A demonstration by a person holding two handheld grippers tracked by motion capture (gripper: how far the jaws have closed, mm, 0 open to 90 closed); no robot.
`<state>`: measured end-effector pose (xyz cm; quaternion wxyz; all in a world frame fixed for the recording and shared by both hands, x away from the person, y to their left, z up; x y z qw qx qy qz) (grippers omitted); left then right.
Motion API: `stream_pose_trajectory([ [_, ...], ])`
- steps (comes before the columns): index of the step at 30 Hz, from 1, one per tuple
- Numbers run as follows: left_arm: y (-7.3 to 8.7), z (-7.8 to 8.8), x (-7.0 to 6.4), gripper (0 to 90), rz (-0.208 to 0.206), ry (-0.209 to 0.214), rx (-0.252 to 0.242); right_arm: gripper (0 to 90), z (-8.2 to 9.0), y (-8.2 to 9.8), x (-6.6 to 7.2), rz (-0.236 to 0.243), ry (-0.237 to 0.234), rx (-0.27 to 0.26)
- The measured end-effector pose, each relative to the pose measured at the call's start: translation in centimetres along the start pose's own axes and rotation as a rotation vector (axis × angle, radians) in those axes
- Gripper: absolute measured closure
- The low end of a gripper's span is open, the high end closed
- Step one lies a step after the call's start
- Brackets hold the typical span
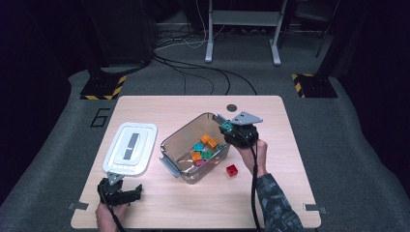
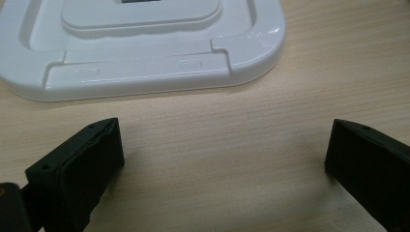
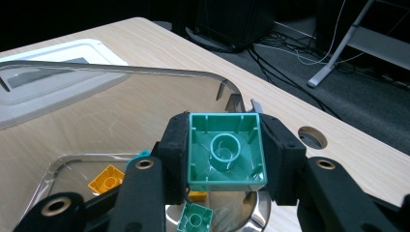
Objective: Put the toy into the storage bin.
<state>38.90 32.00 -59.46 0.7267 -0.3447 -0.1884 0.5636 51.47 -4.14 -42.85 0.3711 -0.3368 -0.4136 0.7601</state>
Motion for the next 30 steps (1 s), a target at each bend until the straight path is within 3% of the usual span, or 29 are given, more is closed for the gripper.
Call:
stream_pose_trajectory([
  [7,0.0,0.0,0.0,0.0,-0.001,0.0,0.0,56.7,-0.7,0.0,0.4,0.003,-0.019,0.024],
  [11,0.0,0.0,0.0,0.0,-0.001,0.0,0.001,36.6,-0.8,0.1,0.6,-0.007,-0.029,0.049],
  [14,0.0,0.0,0.0,0.0,-0.001,0.0,0.0,23.5,-0.4,0.1,0.4,-0.01,-0.024,0.036],
  [18,0.0,0.0,0.0,0.0,0.0,0.001,0.001,15.4,0.4,0.3,0.2,-0.031,-0.019,0.024],
  [30,0.0,0.0,0.0,0.0,-0.001,0.0,0.0,7.0,2.3,3.8,-0.4,-0.096,-0.032,0.051],
])
Point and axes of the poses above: each handheld gripper's, and its own axes: z roughly backward along the jaws, y roughly out of its underside, x roughly to its left, the point moved 9 cm from there along -z, roughly forward along the jaws, and after that the axes turned 9 degrees about y, right-handed, at the moved point
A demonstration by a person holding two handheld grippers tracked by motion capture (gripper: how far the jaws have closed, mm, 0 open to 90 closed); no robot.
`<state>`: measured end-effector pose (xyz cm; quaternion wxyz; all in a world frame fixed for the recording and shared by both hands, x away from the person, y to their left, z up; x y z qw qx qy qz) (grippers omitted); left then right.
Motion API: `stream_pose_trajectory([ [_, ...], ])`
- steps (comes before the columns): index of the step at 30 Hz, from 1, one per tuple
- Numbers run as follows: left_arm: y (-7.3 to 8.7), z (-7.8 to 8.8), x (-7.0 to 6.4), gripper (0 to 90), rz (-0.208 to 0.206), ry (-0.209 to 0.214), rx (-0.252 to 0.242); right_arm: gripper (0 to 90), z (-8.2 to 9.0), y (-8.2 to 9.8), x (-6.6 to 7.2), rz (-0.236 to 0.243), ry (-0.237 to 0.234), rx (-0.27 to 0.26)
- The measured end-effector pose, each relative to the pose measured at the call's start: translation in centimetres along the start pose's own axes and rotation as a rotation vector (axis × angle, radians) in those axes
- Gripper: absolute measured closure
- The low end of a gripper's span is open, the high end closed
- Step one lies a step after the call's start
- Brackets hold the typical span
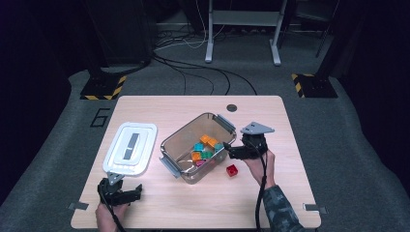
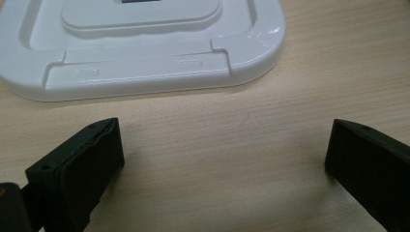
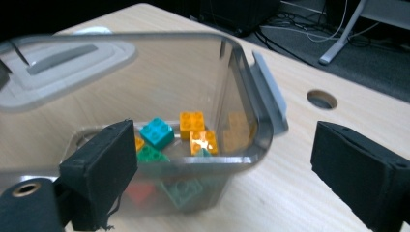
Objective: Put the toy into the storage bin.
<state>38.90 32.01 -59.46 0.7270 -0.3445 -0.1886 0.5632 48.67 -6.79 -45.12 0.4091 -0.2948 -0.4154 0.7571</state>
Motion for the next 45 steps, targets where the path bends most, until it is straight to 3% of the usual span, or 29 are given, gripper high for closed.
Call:
stream_pose_trajectory([
  [10,0.0,0.0,0.0,0.0,0.001,0.001,0.001,0.0,0.1,3.9,0.3,-0.027,-0.003,0.045],
  [27,0.0,0.0,0.0,0.0,0.0,0.0,0.0,0.0,-1.4,10.4,2.0,-0.071,-0.003,0.142],
  [41,0.0,0.0,0.0,0.0,0.001,0.0,0.0,0.0,-2.7,12.4,3.0,-0.088,-0.025,0.207],
  [45,0.0,0.0,0.0,0.0,0.001,0.001,0.001,11.9,-2.8,12.5,3.1,-0.089,-0.03,0.207],
])
Point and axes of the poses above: each handheld gripper's, and its own axes: z roughly backward along the jaws, y roughly out of its underside, x roughly to its left, the point moved 9 cm from there along -z, roughly forward along the jaws, and after that the axes turned 9 degrees about y, right-handed, at the moved point
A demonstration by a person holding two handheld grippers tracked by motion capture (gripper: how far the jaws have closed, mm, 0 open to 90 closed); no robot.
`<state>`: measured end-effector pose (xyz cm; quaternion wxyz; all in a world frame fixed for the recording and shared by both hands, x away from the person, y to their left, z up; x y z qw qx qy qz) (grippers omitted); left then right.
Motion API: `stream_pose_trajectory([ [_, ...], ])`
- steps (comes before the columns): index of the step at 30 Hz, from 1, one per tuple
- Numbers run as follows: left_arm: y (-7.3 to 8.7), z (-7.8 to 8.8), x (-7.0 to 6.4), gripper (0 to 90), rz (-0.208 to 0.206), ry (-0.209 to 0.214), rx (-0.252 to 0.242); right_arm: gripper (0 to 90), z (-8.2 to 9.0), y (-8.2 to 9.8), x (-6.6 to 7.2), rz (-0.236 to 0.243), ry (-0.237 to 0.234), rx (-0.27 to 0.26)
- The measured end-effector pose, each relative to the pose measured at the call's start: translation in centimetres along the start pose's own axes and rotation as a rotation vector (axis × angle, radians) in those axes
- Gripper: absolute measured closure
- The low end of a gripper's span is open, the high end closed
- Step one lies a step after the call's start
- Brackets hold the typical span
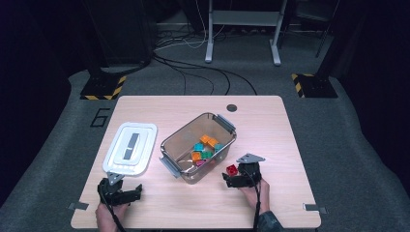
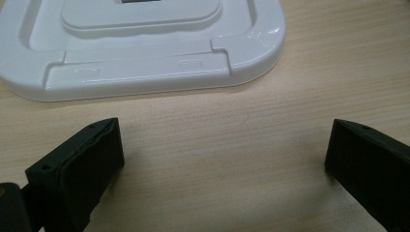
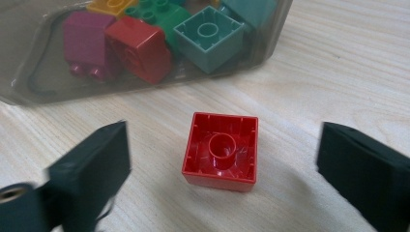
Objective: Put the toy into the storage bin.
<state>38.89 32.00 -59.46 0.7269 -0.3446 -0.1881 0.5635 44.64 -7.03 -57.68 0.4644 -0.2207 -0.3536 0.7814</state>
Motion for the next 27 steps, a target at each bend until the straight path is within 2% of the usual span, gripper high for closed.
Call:
stream_pose_trajectory([
  [2,0.0,0.0,0.0,0.0,-0.001,0.0,0.0,18.8,0.0,0.0,0.1,0.007,-0.008,-0.001],
  [3,0.0,0.0,0.0,0.0,0.0,0.0,0.0,26.4,0.1,0.0,0.1,0.012,-0.001,-0.006],
  [6,0.0,0.0,0.0,0.0,-0.001,0.0,0.0,39.5,0.2,0.1,0.2,0.021,0.003,-0.007],
  [13,0.0,0.0,0.0,0.0,0.0,0.0,0.0,50.5,0.2,0.4,0.2,0.029,-0.001,0.014],
  [15,0.0,0.0,0.0,0.0,0.0,0.0,0.0,55.5,0.2,0.5,0.2,0.031,0.011,0.015],
  [27,0.0,0.0,0.0,0.0,0.0,0.0,0.0,58.0,1.3,-0.5,-0.5,0.03,0.043,-0.035],
])
Point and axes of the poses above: each handheld gripper's, and its own axes: z roughly backward along the jaws, y roughly out of its underside, x roughly to its left, the point moved 9 cm from there along -z, roughly forward along the jaws, and after that the axes turned 9 degrees about y, right-handed, at the moved point
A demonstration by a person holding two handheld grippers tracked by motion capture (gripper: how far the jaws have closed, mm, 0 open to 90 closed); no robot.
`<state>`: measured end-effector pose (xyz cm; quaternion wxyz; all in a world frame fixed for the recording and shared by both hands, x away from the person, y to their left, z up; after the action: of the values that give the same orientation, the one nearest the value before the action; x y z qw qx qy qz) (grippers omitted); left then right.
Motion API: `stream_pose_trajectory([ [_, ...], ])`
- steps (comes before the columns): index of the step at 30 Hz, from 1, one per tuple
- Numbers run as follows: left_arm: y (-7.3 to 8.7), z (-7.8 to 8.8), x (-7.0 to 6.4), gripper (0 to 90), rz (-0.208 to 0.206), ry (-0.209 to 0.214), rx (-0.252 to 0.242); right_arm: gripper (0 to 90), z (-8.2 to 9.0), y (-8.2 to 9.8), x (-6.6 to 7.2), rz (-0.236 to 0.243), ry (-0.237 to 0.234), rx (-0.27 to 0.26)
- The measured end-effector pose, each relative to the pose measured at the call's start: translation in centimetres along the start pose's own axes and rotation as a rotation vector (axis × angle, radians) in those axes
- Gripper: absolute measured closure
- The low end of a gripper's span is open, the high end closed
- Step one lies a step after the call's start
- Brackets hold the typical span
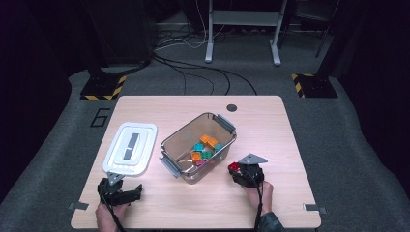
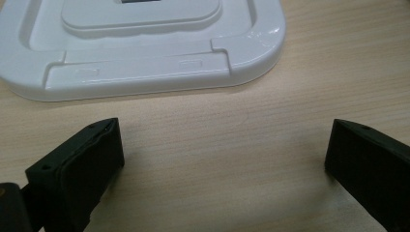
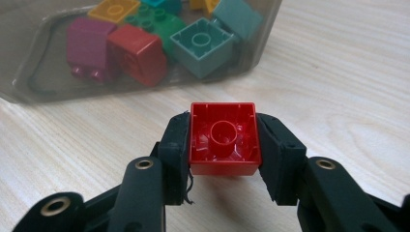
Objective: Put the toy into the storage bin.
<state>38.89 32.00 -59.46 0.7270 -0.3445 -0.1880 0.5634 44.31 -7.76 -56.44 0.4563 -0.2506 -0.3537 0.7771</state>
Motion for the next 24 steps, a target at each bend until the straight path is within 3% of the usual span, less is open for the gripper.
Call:
stream_pose_trajectory([
  [24,0.0,0.0,0.0,0.0,0.0,0.0,0.0,58.1,2.8,-3.0,-2.0,-0.008,0.031,-0.065],
])
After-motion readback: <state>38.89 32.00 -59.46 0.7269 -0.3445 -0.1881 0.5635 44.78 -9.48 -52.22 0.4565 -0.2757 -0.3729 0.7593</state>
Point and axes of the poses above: each handheld gripper's, and its own axes: z roughly backward along the jaws, y roughly out of its underside, x roughly to its left, the point moved 9 cm from there along -z, roughly forward along the jaws, and after that the axes turned 9 degrees about y, right-handed, at the moved point
